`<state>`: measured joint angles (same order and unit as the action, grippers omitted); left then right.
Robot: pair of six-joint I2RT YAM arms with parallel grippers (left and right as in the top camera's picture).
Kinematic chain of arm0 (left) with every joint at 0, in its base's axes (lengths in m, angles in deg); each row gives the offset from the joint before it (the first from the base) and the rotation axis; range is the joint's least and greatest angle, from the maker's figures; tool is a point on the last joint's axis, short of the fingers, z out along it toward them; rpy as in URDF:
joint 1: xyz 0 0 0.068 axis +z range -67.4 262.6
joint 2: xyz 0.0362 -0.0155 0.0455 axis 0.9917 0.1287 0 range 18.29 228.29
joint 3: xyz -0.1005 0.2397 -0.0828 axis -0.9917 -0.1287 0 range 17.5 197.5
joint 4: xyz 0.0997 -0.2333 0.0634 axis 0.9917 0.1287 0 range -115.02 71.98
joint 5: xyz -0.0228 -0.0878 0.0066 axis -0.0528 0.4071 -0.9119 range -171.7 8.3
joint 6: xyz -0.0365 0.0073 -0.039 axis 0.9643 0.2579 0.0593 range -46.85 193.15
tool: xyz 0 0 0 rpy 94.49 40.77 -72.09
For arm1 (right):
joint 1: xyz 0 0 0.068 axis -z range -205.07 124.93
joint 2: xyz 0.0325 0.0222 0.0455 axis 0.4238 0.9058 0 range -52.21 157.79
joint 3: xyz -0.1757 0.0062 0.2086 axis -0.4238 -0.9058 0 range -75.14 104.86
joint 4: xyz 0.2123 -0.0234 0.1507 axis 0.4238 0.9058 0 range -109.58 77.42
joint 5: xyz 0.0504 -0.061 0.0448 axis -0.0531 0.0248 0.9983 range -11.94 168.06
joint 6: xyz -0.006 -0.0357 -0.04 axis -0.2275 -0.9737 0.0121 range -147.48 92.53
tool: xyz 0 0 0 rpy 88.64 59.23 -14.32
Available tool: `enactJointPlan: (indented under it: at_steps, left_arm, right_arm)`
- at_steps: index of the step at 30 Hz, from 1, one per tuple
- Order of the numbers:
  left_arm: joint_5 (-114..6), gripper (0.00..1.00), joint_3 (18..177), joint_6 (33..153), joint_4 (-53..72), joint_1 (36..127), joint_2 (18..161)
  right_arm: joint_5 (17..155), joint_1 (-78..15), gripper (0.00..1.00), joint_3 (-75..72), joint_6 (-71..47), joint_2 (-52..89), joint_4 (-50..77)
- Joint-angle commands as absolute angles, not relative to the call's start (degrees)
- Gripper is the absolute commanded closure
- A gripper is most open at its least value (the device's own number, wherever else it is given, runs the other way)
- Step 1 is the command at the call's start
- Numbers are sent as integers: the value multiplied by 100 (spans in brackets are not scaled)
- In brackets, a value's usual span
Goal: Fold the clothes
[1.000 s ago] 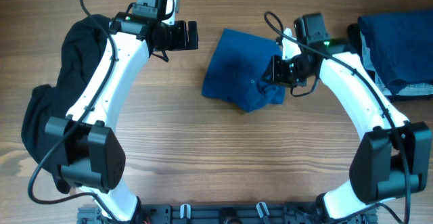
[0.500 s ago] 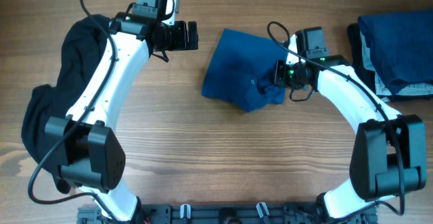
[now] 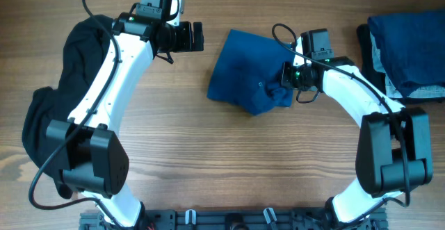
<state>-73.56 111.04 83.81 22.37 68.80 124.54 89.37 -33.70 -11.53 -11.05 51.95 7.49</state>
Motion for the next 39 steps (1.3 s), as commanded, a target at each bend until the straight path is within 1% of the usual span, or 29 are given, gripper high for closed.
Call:
enactJointPlan:
  at_steps: [1, 5, 9, 10, 11, 12, 16, 20, 26, 32, 37, 38, 39]
  left_arm:
    - [-7434, 0, 11125, 8390, 2240, 6895, 12367]
    - [-7434, 0, 11125, 8390, 2240, 6895, 12367]
    - [-7434, 0, 11125, 8390, 2240, 6895, 12367]
    - [-7434, 0, 11125, 8390, 2240, 6895, 12367]
    - [-7434, 0, 11125, 8390, 2240, 6895, 12367]
    - [-7434, 0, 11125, 8390, 2240, 6895, 12367]
    - [-7434, 0, 11125, 8390, 2240, 6895, 12367]
    - [-7434, 0, 11125, 8390, 2240, 6895, 12367]
    - [-7434, 0, 11125, 8390, 2240, 6895, 12367]
    - [-7432, 0, 11125, 8390, 2240, 6895, 12367]
    - [-7432, 0, 11125, 8390, 2244, 6895, 12367]
    - [-7430, 0, 11125, 8390, 2244, 6895, 12367]
    - [-7432, 0, 11125, 8390, 2242, 6895, 12367]
  right_arm:
    - [8850, -3346, 85, -1172, -1144, 5280, 690]
    - [8852, -3346, 88, -915, -1166, 5206, 859]
    - [8830, -3346, 88, -456, -1232, 4963, 1361]
    - [8830, -3346, 90, -298, -1234, 4900, 1534]
    - [8830, -3346, 95, -147, -1234, 4845, 1700]
    - [8830, -3346, 96, 78, -1258, 4789, 1908]
    - [8950, -3346, 96, 644, -1337, 4703, 2255]
    - [9049, -3346, 96, 849, -1232, 4703, 2432]
    - [9739, -3446, 96, 1059, -1177, 4705, 2290]
    - [9383, -4143, 96, 1057, -895, 4946, 1906]
    - [9326, -4445, 96, 1057, -668, 5407, 1534]
    - [9326, -4478, 95, 1057, -663, 5525, 1458]
    - [9326, -4500, 86, 1057, -666, 5610, 1407]
